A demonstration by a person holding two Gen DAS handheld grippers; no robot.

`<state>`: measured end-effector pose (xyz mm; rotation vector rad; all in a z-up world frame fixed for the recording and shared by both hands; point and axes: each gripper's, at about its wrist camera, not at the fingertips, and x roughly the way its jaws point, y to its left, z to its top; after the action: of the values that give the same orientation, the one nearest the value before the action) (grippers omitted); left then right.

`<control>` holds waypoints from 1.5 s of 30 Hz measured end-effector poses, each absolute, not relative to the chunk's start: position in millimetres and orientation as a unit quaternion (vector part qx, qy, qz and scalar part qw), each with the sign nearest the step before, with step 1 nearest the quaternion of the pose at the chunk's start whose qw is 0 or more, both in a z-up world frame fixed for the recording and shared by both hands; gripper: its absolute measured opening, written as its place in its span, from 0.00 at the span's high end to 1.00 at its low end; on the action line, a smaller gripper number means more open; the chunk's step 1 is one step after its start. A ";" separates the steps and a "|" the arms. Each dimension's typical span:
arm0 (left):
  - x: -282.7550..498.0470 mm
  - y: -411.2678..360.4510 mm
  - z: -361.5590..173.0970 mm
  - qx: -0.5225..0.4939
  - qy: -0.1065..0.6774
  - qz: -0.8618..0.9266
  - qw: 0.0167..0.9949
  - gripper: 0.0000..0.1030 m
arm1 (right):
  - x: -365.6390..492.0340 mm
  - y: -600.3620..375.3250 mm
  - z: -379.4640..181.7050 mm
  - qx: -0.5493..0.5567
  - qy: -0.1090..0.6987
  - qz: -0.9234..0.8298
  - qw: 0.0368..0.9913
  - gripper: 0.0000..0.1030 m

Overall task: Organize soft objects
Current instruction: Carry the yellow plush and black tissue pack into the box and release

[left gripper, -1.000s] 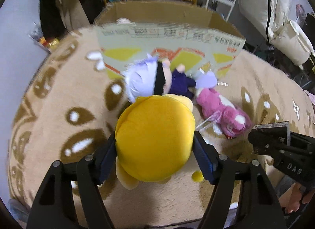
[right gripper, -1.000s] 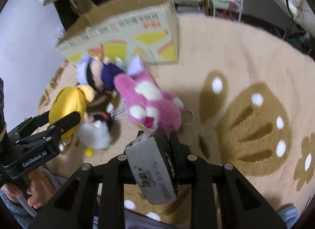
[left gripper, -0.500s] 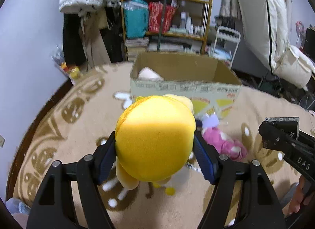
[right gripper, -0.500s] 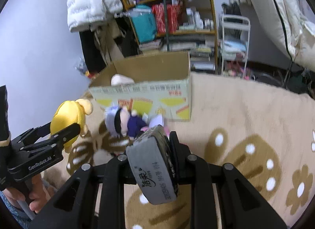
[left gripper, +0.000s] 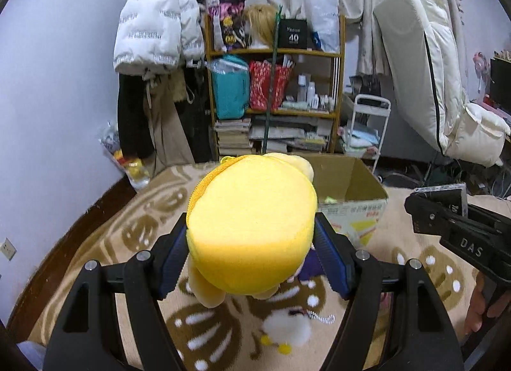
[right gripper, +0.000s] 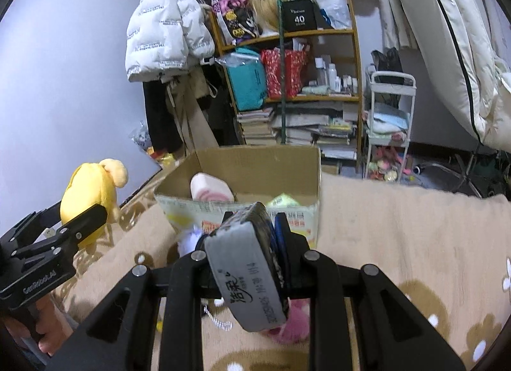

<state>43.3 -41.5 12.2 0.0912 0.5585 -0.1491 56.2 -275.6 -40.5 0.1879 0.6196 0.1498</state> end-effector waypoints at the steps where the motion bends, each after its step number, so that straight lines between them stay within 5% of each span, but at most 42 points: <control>1: 45.3 -42.7 15.4 0.048 0.269 -0.073 0.959 0.29 | 59.4 -275.2 -38.7 0.091 0.301 0.075 0.946 0.75; 25: 106.6 -63.1 56.4 0.080 0.188 -0.071 0.976 0.29 | 114.5 -272.9 18.7 0.036 0.192 0.071 0.978 0.75; 45: 161.0 -76.4 -12.4 0.084 0.264 -0.082 0.957 0.28 | 166.6 -280.2 -62.6 0.060 0.278 0.096 0.954 0.75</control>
<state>161.0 -76.4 -12.4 0.1707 0.5362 -0.1656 166.6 -280.2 -62.6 0.1225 0.5657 0.1942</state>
